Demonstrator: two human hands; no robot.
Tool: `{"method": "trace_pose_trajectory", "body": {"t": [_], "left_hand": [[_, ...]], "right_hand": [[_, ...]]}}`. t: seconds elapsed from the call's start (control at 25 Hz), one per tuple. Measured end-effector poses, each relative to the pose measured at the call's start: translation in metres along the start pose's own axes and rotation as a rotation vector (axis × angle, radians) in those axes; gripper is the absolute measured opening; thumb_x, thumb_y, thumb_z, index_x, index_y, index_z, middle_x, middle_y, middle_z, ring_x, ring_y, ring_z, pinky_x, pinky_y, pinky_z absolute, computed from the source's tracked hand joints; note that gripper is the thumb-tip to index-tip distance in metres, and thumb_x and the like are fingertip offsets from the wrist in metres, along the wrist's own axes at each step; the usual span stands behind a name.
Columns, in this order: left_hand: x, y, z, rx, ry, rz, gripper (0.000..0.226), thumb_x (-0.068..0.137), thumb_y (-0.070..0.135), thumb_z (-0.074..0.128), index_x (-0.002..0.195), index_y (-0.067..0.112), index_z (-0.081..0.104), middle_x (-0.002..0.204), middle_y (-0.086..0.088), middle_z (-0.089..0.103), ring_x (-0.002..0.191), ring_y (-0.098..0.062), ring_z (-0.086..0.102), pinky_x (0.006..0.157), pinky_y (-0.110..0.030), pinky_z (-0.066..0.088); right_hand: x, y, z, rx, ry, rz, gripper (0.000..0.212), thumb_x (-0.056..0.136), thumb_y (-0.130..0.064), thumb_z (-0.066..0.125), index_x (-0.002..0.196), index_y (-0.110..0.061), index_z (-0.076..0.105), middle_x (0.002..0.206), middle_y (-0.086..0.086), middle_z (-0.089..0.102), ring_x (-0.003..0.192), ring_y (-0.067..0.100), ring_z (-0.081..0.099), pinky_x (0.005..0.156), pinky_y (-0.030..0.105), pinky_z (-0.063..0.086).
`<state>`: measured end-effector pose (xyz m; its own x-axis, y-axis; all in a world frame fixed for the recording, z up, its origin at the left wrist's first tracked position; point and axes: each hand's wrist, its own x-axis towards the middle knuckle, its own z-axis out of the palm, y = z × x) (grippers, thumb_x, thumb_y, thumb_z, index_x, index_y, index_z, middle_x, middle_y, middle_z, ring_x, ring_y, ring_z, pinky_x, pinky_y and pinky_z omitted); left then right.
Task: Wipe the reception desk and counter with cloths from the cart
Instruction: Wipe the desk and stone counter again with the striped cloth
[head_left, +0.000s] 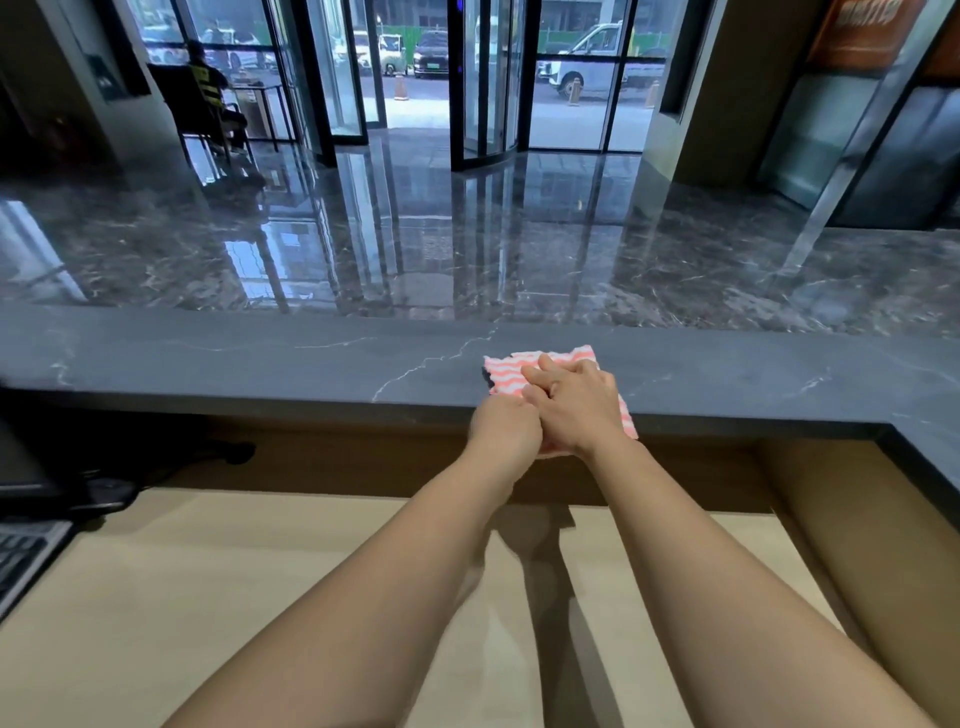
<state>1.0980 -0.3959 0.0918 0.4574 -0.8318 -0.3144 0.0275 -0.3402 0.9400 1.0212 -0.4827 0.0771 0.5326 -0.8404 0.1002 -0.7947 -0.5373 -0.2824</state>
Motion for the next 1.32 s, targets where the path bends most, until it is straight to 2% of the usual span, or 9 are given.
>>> {"method": "trace_pose_trajectory", "body": {"t": [0.08, 0.12, 0.28, 0.44, 0.56, 0.76, 1.0, 1.12, 1.32], "left_hand": [[0.008, -0.004, -0.038, 0.379, 0.154, 0.181, 0.032, 0.09, 0.014, 0.043, 0.066, 0.018, 0.065, 0.075, -0.01, 0.065, 0.078, -0.033, 0.064, 0.075, -0.043, 0.057], [0.01, -0.006, -0.06, 0.537, 0.236, 0.213, 0.031, 0.09, 0.017, 0.043, 0.067, 0.018, 0.064, 0.074, -0.008, 0.065, 0.078, -0.032, 0.062, 0.071, -0.039, 0.054], [0.008, -0.016, -0.122, 1.027, 0.388, 0.342, 0.022, 0.095, 0.022, 0.043, 0.103, 0.023, 0.063, 0.106, 0.0, 0.065, 0.104, -0.026, 0.053, 0.084, -0.039, 0.042], [0.024, -0.027, -0.141, 1.075, 0.398, 0.433, 0.014, 0.092, 0.018, 0.046, 0.102, 0.023, 0.054, 0.111, 0.005, 0.057, 0.112, -0.019, 0.053, 0.101, -0.036, 0.033], [0.034, -0.028, -0.136, 1.163, 0.346, 0.429, 0.021, 0.093, 0.013, 0.043, 0.109, 0.023, 0.051, 0.116, 0.005, 0.058, 0.123, -0.014, 0.048, 0.115, -0.038, 0.016], [0.039, -0.025, -0.132, 1.324, 0.249, 0.415, 0.039, 0.103, 0.025, 0.031, 0.14, 0.02, 0.039, 0.146, 0.001, 0.042, 0.14, -0.015, 0.032, 0.118, -0.039, 0.008], [0.038, -0.019, -0.147, 1.392, 0.146, 0.444, 0.045, 0.103, 0.022, 0.031, 0.148, 0.026, 0.03, 0.153, 0.007, 0.033, 0.145, -0.012, 0.023, 0.119, -0.042, -0.001], [0.042, -0.02, -0.153, 1.394, 0.129, 0.481, 0.046, 0.103, 0.021, 0.032, 0.148, 0.029, 0.029, 0.156, 0.008, 0.029, 0.146, -0.011, 0.021, 0.119, -0.042, -0.003], [0.048, -0.026, -0.165, 1.36, 0.101, 0.532, 0.053, 0.101, 0.021, 0.036, 0.15, 0.036, 0.023, 0.158, 0.013, 0.021, 0.146, -0.006, 0.015, 0.119, -0.04, -0.007]], "right_hand": [[0.012, -0.033, 0.012, -0.06, -0.023, -0.046, 0.04, 0.102, -0.037, 0.029, 0.136, -0.032, 0.05, 0.153, -0.005, 0.035, 0.134, 0.026, 0.031, 0.108, 0.04, 0.021], [0.019, -0.052, 0.019, -0.088, -0.038, -0.072, 0.041, 0.102, -0.038, 0.028, 0.137, -0.032, 0.048, 0.154, -0.004, 0.034, 0.134, 0.027, 0.03, 0.107, 0.041, 0.022], [0.045, -0.121, 0.045, -0.172, -0.097, -0.187, 0.045, 0.101, -0.041, 0.024, 0.143, -0.03, 0.037, 0.158, 0.003, 0.025, 0.139, 0.031, 0.027, 0.108, 0.045, 0.023], [0.056, -0.139, 0.053, -0.18, -0.16, -0.218, 0.051, 0.102, -0.043, 0.019, 0.152, -0.031, 0.019, 0.162, 0.004, 0.013, 0.148, 0.028, 0.011, 0.116, 0.047, 0.012], [0.056, -0.115, 0.048, -0.179, -0.168, -0.17, 0.054, 0.103, -0.045, 0.017, 0.154, -0.029, 0.013, 0.163, 0.003, 0.007, 0.15, 0.025, 0.004, 0.119, 0.046, 0.006], [0.055, -0.02, 0.015, -0.203, -0.159, 0.083, 0.056, 0.102, -0.047, 0.018, 0.155, -0.029, 0.012, 0.163, 0.003, 0.006, 0.15, 0.025, 0.005, 0.12, 0.046, 0.005], [0.061, 0.008, 0.008, -0.186, -0.134, 0.292, 0.054, 0.101, -0.047, 0.018, 0.153, -0.033, 0.017, 0.163, 0.002, 0.008, 0.15, 0.028, 0.005, 0.119, 0.051, 0.003], [0.076, -0.019, 0.018, -0.16, -0.139, 0.243, 0.053, 0.102, -0.045, 0.019, 0.153, -0.033, 0.018, 0.163, 0.004, 0.007, 0.15, 0.029, 0.004, 0.119, 0.05, 0.002], [0.118, -0.096, 0.043, -0.156, -0.186, -0.004, 0.05, 0.102, -0.042, 0.02, 0.151, -0.034, 0.022, 0.163, 0.004, 0.008, 0.149, 0.027, 0.005, 0.119, 0.05, 0.004]]}}
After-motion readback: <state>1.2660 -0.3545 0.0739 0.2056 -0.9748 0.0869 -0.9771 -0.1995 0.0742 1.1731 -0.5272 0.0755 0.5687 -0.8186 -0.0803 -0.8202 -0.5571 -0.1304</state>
